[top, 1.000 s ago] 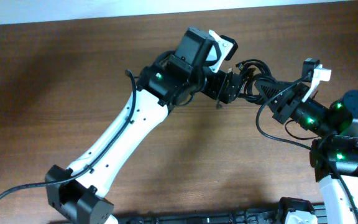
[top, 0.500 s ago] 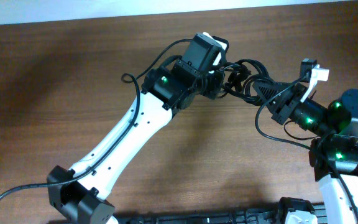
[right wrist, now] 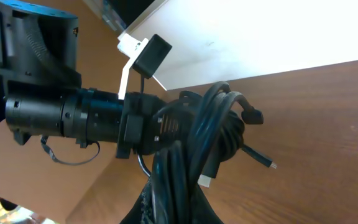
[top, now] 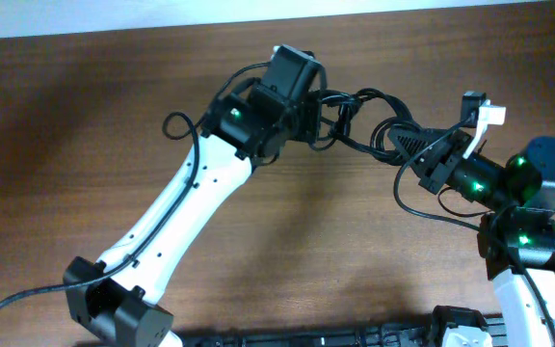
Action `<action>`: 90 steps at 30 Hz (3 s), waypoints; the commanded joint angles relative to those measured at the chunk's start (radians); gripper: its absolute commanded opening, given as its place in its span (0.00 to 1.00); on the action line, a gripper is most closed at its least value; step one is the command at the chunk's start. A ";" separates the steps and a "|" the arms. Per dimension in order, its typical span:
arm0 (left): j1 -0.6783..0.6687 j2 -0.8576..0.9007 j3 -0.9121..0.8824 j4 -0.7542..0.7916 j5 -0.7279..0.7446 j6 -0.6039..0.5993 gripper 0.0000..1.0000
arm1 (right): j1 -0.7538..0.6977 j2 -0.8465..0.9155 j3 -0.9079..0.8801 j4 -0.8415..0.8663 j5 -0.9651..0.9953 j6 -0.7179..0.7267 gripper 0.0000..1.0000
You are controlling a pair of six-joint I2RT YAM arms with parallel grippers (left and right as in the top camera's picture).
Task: Untangle cables
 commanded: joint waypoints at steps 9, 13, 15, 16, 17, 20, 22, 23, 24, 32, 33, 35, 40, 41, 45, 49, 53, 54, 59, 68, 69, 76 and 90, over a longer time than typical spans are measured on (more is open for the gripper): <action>0.102 -0.013 0.008 -0.017 0.013 -0.150 0.00 | -0.012 -0.024 0.020 0.014 -0.045 -0.007 0.04; 0.138 -0.013 0.008 -0.004 0.149 -0.400 0.00 | -0.012 -0.024 0.020 0.014 -0.045 -0.007 0.04; 0.146 -0.013 0.008 0.012 0.195 -0.452 0.00 | -0.012 -0.024 0.020 0.014 -0.046 -0.007 0.04; 0.146 -0.013 0.008 0.033 0.219 -0.478 0.00 | -0.012 -0.024 0.020 0.014 -0.046 -0.007 0.04; 0.146 -0.013 0.008 0.051 0.248 -0.481 0.00 | -0.012 -0.024 0.020 0.014 -0.046 -0.007 0.04; 0.146 -0.013 0.008 0.070 0.285 -0.487 0.00 | -0.012 -0.024 0.020 0.013 -0.047 -0.007 0.04; 0.146 -0.013 0.008 0.071 0.286 -0.507 0.00 | -0.012 -0.024 0.020 0.010 -0.047 -0.007 0.04; 0.148 -0.013 0.008 0.076 0.286 -0.507 0.00 | -0.012 -0.024 0.020 0.010 -0.047 -0.007 0.04; 0.151 -0.013 0.008 0.079 0.286 -0.507 0.00 | -0.012 -0.024 0.020 0.010 -0.047 -0.007 0.04; 0.209 -0.013 0.008 0.137 0.302 -0.530 0.00 | -0.012 -0.024 0.020 0.010 -0.047 -0.007 0.04; 0.209 -0.013 0.008 0.143 0.302 -0.491 0.00 | -0.012 -0.024 0.020 0.010 -0.047 -0.007 0.04; 0.203 -0.013 0.008 0.148 0.302 -0.379 0.00 | -0.012 -0.024 0.020 0.010 -0.047 -0.007 0.04; 0.177 -0.013 0.008 0.146 0.302 -0.148 0.00 | -0.012 -0.024 0.020 0.010 -0.047 -0.007 0.04; 0.171 -0.013 0.008 0.146 0.301 -0.125 0.00 | -0.012 -0.024 0.020 0.010 -0.047 -0.007 0.04; 0.161 -0.013 0.008 0.148 0.301 -0.028 0.00 | -0.012 -0.024 0.020 0.010 -0.048 -0.007 0.04; 0.161 -0.013 0.008 0.148 0.301 0.040 0.00 | -0.012 -0.024 0.020 0.011 -0.050 -0.007 0.05; 0.161 -0.013 0.008 0.150 0.296 0.090 0.00 | -0.012 -0.024 0.020 0.011 -0.050 -0.007 0.33; 0.161 -0.013 0.008 0.150 0.293 0.107 0.00 | -0.012 -0.024 0.020 0.011 -0.050 -0.007 0.44; 0.163 -0.013 0.008 0.160 0.287 0.253 0.00 | -0.012 -0.024 0.020 0.011 -0.050 -0.007 0.79; 0.163 -0.013 0.008 0.259 0.291 0.560 0.00 | -0.012 -0.023 0.020 0.010 -0.046 0.024 1.00; 0.163 -0.013 0.008 0.303 0.291 0.562 0.00 | -0.012 -0.019 0.020 0.011 -0.046 0.051 0.99; 0.163 -0.013 0.008 0.426 0.447 0.647 0.00 | -0.012 0.042 0.020 0.010 -0.048 0.087 0.98; 0.110 -0.013 0.008 0.423 0.717 0.733 0.00 | -0.012 0.082 0.020 0.079 -0.154 0.082 0.81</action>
